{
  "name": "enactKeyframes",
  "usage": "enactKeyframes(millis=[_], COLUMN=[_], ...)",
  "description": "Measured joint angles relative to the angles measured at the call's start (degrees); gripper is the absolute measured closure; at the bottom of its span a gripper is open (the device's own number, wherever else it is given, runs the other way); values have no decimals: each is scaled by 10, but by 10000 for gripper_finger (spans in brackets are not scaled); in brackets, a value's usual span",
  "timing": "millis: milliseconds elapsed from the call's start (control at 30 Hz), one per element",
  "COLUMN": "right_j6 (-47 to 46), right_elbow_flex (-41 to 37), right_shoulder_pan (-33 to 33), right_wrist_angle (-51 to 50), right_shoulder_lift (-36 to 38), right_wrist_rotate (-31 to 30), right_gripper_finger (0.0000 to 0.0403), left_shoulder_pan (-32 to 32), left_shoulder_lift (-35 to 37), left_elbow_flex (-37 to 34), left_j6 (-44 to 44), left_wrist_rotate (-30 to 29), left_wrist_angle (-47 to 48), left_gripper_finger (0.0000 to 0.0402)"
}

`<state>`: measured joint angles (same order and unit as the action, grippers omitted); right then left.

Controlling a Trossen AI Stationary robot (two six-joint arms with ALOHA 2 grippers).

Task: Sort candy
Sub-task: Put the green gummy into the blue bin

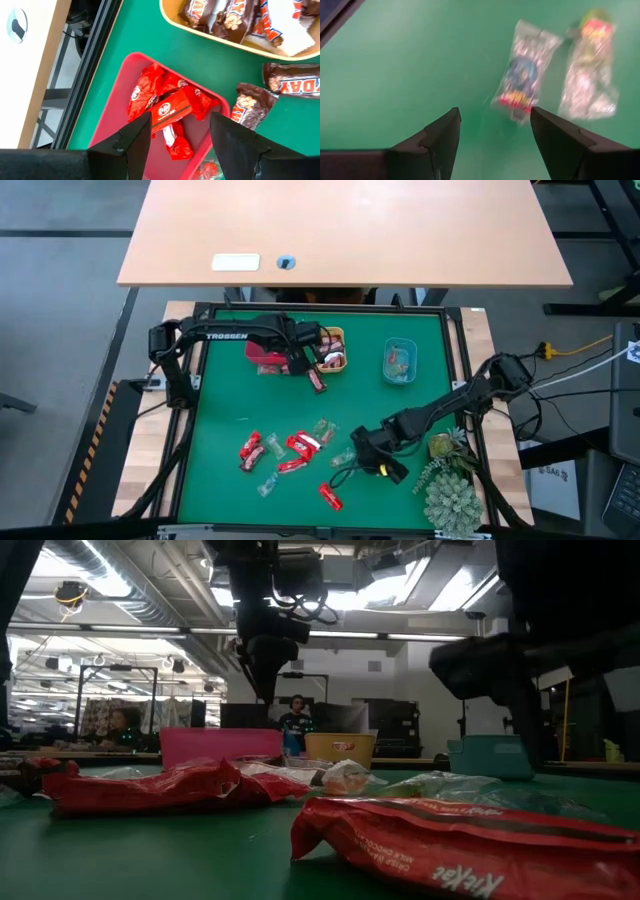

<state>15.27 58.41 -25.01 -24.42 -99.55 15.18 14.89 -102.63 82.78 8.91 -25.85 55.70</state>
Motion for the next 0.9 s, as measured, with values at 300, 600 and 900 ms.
enactKeyframes(millis=[300, 600, 900], right_j6=[0, -30, -5], right_elbow_flex=[0, 0, 0], right_shoulder_pan=[16, 64, 75], right_wrist_angle=[-9, 81, 117], right_shoulder_lift=[0, 0, 0], right_wrist_rotate=[41, 28, -34], right_gripper_finger=[162, 162, 162], left_shoulder_pan=[-16, -23, -19], left_shoulder_lift=[0, 0, 0], left_elbow_flex=[0, 0, 0], left_j6=[0, -46, -80], left_wrist_rotate=[0, 0, -2], left_wrist_angle=[1, 1, 0], left_gripper_finger=[208, 209, 209])
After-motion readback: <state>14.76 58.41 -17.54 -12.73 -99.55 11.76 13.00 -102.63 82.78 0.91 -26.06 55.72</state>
